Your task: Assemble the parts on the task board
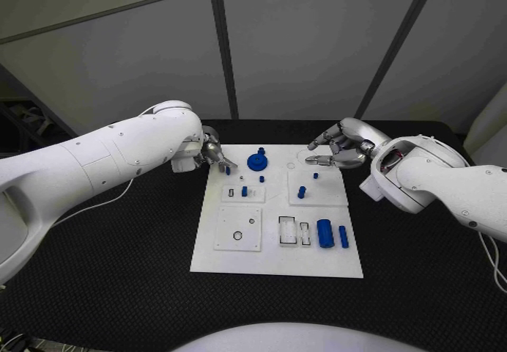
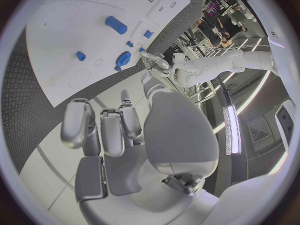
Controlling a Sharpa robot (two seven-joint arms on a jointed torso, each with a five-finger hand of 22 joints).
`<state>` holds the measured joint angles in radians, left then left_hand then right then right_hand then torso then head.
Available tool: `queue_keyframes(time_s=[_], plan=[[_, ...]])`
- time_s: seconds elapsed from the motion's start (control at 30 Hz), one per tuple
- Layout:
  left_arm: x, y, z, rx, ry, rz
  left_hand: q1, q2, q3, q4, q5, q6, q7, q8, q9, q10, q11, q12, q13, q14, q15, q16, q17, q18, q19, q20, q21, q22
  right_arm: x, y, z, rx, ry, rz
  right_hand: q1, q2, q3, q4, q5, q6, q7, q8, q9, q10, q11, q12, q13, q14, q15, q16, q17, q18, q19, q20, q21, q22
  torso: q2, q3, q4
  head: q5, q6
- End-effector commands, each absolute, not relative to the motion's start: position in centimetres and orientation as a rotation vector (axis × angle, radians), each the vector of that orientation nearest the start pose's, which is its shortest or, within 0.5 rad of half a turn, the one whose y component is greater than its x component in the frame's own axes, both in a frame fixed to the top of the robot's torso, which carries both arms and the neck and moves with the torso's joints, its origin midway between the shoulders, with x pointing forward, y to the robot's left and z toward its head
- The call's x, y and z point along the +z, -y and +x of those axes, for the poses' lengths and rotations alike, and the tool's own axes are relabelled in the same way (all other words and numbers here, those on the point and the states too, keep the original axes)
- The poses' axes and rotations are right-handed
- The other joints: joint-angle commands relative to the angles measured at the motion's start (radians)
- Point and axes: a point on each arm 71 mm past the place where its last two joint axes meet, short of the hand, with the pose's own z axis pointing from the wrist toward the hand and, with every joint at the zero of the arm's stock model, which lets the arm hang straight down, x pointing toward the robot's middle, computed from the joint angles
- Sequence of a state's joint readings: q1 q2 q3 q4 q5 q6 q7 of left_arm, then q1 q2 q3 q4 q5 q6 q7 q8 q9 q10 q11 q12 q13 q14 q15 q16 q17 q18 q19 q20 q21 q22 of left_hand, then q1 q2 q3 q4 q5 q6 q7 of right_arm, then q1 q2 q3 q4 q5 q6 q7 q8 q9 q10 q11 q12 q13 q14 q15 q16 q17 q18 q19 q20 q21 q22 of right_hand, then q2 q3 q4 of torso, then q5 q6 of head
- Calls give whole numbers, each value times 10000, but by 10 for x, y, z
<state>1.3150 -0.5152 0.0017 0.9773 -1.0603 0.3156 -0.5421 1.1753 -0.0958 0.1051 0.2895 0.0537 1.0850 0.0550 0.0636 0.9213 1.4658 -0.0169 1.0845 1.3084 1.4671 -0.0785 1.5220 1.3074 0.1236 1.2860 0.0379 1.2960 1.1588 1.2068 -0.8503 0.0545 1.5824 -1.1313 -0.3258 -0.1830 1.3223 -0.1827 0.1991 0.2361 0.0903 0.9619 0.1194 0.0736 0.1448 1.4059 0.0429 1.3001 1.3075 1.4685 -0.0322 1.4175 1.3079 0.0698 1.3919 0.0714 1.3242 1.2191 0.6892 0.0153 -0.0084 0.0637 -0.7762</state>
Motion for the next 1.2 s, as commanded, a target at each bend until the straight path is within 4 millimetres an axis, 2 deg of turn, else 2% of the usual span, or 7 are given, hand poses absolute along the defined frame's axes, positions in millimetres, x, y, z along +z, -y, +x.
queue_keyframes(time_s=[0.03,0.53,0.7,0.77,0.83,0.97,1.2], plan=[[-187,-210,580,-2258,-23374,-2721,71,68,75,-13,-55,127,-8,47,-13,193,6,46,1377,877,44,56,2047,-251,62,19,-27,13,-146,194,490,8121,-16924,2132,-97,23,1,41,64,58,-11,-66,9,3,-70,-18,313,429,-60,-24,175,55,-36,20,-12,11,2,2,1,-7,-9],[-185,-207,581,-2579,-22988,-2816,612,617,278,-219,-53,233,-76,119,85,197,-51,23,1387,875,6,54,2041,-248,57,-11,-40,33,-147,193,491,8126,-16936,2124,-97,23,1,41,64,58,-11,-66,9,3,-70,-18,313,429,-60,-24,175,55,-36,20,-12,11,4,0,3,-5,-46],[-183,-207,582,-3097,-22629,-3177,1911,1193,914,-1205,-45,261,-191,289,418,195,-146,41,1391,877,-91,59,2048,-228,36,-107,-71,22,-147,193,491,8125,-16945,2122,-86,35,9,49,67,65,-13,-63,14,10,-71,-9,319,430,-61,-30,171,56,-37,19,-21,3,3,-1,-1,2,-69],[-183,-206,582,-3450,-22547,-3400,2327,1343,1282,-1773,543,180,-153,475,858,194,-159,30,1373,878,-81,57,2045,-228,20,-134,-94,16,-147,193,491,8123,-16949,2123,-75,45,18,49,74,71,-15,-61,18,17,-73,2,327,432,-62,-28,176,56,-35,19,-22,3,3,3,1,6,-67],[-183,-207,582,-3631,-22515,-3481,2360,1442,1627,-2066,526,85,-141,639,1279,199,-154,-3,1351,882,-53,66,2057,-230,8,-115,-109,19,-147,193,492,8119,-16953,2124,-60,58,29,48,89,81,-17,-57,23,16,-75,-1,323,432,-63,-33,171,56,-34,18,-26,0,3,3,1,6,-67],[-183,-208,580,-3954,-22550,-3658,1907,1374,2606,-2537,255,-153,-129,895,2173,219,-138,-39,1329,885,-30,77,2069,-228,-17,-62,-144,37,-147,193,492,8101,-16967,2132,-21,75,53,48,162,100,-21,-53,37,17,-80,1,320,437,-68,-39,174,57,-28,13,-38,-6,-7,2,9,9,-88],[-181,-214,574,-4382,-22567,-4045,1441,1204,3328,-2888,260,-200,-147,950,2632,227,-120,-78,1325,884,-40,77,2067,-225,-28,-59,-169,60,-147,194,492,8081,-16974,2140,3,71,67,62,333,114,-24,-57,57,14,-85,-3,312,442,-74,-52,172,59,-21,7,-60,-20,-12,2,18,37,-82]])
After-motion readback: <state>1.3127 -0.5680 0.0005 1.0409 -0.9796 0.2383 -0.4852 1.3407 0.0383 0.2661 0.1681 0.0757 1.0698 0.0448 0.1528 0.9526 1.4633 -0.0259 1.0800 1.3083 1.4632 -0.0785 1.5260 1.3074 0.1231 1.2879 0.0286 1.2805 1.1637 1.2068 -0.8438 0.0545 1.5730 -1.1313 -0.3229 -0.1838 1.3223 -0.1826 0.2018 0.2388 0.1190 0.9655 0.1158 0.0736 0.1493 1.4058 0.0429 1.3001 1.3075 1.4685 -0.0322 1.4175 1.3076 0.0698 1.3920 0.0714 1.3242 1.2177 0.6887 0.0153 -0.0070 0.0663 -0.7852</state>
